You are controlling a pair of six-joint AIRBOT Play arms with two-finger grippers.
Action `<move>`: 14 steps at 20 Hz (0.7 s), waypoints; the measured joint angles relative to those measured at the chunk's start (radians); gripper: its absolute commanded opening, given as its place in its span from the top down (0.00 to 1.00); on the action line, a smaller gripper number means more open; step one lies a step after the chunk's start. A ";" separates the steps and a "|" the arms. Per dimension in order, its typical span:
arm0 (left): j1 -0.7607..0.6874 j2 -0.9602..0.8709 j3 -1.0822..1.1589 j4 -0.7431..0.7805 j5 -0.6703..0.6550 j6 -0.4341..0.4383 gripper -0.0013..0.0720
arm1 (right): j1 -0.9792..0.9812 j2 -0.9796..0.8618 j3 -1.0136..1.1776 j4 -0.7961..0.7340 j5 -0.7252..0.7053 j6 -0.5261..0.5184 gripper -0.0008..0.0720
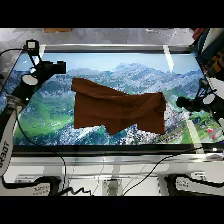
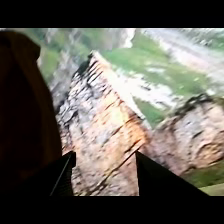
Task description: Fold the clothes and pants, and hang the long-sleeved shirts on hangers.
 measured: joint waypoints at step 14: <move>0.400 0.039 -0.001 0.176 -0.784 -0.317 0.04 | -0.019 -0.203 0.001 0.435 0.124 -0.190 0.97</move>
